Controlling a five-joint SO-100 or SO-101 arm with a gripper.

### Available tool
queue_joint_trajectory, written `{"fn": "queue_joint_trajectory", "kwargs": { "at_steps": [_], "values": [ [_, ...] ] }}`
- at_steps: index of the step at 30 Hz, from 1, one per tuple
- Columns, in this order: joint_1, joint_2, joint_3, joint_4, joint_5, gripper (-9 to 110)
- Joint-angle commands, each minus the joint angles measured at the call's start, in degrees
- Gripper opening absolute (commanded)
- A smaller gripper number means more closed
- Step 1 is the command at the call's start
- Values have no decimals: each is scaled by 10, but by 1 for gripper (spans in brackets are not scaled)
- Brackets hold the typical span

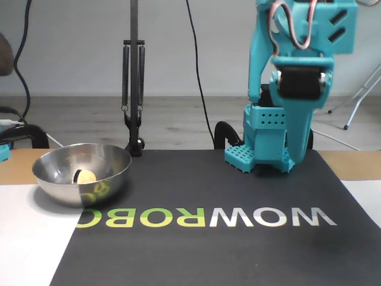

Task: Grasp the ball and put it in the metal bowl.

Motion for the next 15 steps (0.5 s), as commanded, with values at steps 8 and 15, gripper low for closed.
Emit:
{"fn": "queue_joint_trajectory", "kwargs": {
  "at_steps": [8,15],
  "values": [
    [-4,41,55,-76,0,0],
    [-18,145,158,-159,-2,0]
  ]
}}
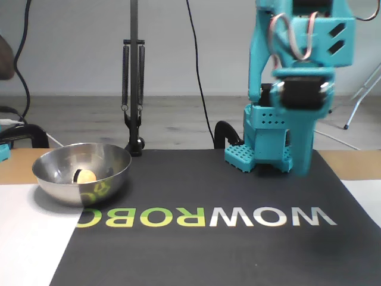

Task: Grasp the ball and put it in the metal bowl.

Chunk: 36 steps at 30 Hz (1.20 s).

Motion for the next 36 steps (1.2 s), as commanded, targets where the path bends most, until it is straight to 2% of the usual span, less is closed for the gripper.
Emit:
{"fn": "queue_joint_trajectory", "kwargs": {
  "at_steps": [1,18,36],
  "values": [
    [-3,74,50,-39,-2,0],
    [-2,395,353,-222,-4,0],
    [2,853,628,-263,-4,0]
  ]
}}
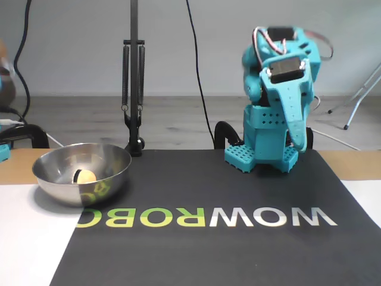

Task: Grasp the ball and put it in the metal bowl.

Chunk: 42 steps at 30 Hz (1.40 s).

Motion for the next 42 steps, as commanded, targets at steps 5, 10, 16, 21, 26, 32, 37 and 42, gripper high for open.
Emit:
{"fn": "queue_joint_trajectory", "kwargs": {
  "at_steps": [5,10,16,21,26,32,37,42],
  "values": [
    [4,120,68,-8,-2,0],
    [4,117,84,-12,-2,0],
    [4,118,166,-136,-39,0],
    [4,117,167,-134,-117,0],
    [4,116,167,-122,-159,0],
    [0,116,167,-48,-198,0],
    [3,115,167,-25,-197,0],
    [3,115,167,16,-196,0]
  ]
}}
